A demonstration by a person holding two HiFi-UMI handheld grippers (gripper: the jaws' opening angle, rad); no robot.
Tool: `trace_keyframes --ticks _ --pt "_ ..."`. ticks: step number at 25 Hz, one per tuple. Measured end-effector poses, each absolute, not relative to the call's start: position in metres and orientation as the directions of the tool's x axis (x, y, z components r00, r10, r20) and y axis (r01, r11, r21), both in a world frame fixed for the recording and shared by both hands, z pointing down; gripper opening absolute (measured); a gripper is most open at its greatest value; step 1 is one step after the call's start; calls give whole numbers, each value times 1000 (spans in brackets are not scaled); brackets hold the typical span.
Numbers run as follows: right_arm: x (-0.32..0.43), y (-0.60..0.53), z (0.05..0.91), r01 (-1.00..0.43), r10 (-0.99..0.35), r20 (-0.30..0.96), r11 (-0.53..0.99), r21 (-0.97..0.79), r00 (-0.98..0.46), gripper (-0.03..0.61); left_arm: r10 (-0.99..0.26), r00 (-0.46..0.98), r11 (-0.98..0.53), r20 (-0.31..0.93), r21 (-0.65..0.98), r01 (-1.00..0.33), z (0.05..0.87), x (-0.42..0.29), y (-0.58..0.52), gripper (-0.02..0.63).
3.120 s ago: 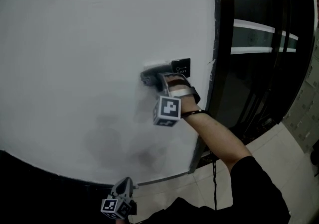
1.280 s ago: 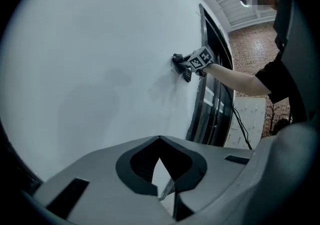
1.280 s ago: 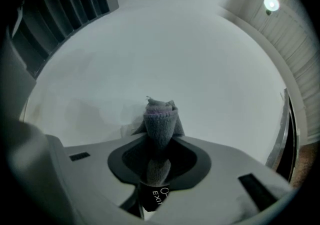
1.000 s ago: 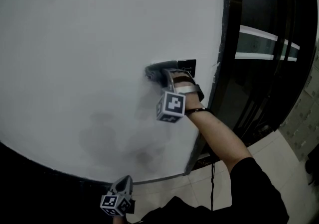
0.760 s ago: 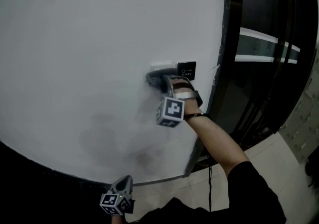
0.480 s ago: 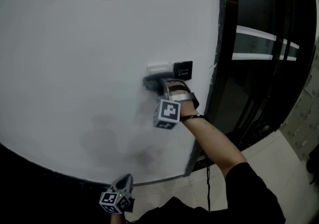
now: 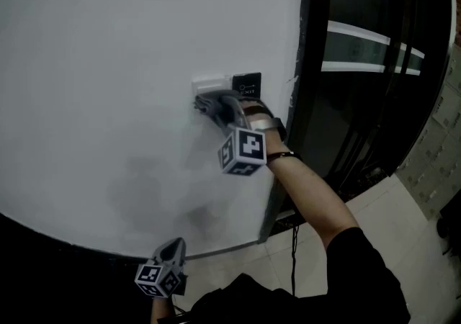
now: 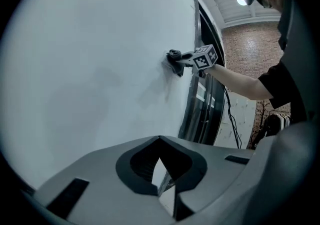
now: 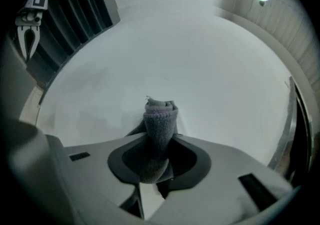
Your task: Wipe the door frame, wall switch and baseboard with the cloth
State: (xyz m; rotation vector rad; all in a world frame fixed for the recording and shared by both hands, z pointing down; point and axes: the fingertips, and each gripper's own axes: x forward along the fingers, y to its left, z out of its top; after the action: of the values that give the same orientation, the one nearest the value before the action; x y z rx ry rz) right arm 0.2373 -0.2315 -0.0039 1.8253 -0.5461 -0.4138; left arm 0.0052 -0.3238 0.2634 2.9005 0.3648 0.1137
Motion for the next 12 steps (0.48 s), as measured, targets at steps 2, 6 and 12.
trace_keyframes --ticks 2,6,12 --pt "235 -217 -28 -135 -548 -60 -308 942 834 91 261 964 -944 42 220 246 260 8 -323 2" --pt "241 -182 -72 -14 -480 -159 -337 941 863 91 268 963 -943 27 213 256 255 13 -321 2" --pt "267 -149 -84 95 -364 -211 -311 946 907 91 278 960 -939 18 218 267 253 18 -311 2"
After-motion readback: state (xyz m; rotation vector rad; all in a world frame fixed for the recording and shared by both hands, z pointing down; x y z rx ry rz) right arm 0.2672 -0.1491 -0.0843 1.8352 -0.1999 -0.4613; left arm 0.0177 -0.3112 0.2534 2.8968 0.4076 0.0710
